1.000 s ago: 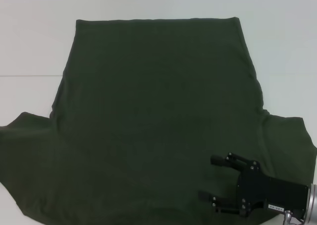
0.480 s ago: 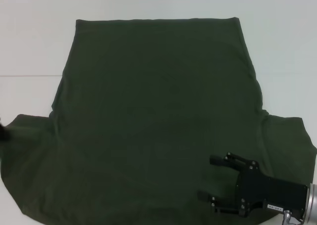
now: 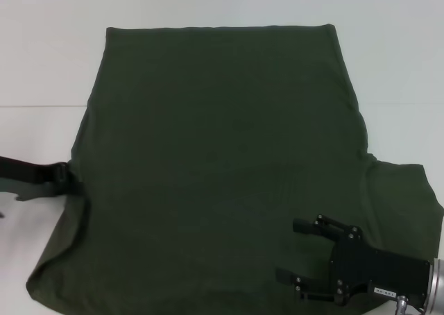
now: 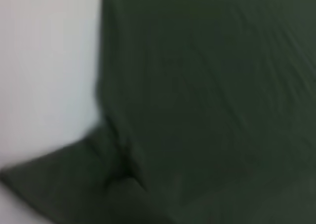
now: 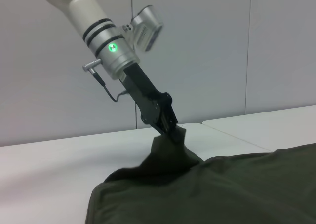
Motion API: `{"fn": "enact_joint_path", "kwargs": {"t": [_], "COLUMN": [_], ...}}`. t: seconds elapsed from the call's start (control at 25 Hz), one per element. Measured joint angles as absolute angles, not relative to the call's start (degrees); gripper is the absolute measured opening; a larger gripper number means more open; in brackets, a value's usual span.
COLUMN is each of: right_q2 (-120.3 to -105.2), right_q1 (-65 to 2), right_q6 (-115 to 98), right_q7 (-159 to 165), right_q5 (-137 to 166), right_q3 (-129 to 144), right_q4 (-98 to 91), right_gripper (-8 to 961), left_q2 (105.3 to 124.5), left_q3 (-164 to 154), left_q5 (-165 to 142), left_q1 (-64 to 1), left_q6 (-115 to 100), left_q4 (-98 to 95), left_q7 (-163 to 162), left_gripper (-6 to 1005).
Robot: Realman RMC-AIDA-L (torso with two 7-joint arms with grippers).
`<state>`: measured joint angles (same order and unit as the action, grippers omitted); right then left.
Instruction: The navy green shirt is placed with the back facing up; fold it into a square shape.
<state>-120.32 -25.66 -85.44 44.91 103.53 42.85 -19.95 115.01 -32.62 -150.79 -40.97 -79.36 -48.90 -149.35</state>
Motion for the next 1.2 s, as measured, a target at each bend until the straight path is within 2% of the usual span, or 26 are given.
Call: {"fn": "enact_joint_path", "kwargs": {"t": [0.2, 0.6, 1.12, 1.2], "right_q2": [-120.32, -120.32, -120.32, -120.32], "right_q1": [-25.7, -25.7, -25.7, -25.7], "right_q6": [-85.4, -85.4, -85.7, -85.7], "right_q7": [44.9, 44.9, 44.9, 44.9], "right_q5": [103.5, 103.5, 103.5, 103.5], "right_q3": [42.9, 43.0, 43.1, 43.1], "right_q4": [-19.9, -19.9, -19.9, -19.9], "right_gripper": [911, 911, 911, 911], "left_q2": [117.43, 119.3, 119.3, 119.07], "left_q3": [-33.9, -34.4, -34.1, -34.0], "left_q5": [-150.8, -150.7, -149.8, -148.4], "left_q1": [-41.7, -42.4, -41.9, -41.7], "left_q6": [-78.7, -77.0, -75.8, -76.2], "left_q4": [-48.9, -48.9, -46.2, -46.0], "left_q7": [-149.3, -149.6, -149.7, -149.7], "left_gripper": [85, 102, 125, 198]}}
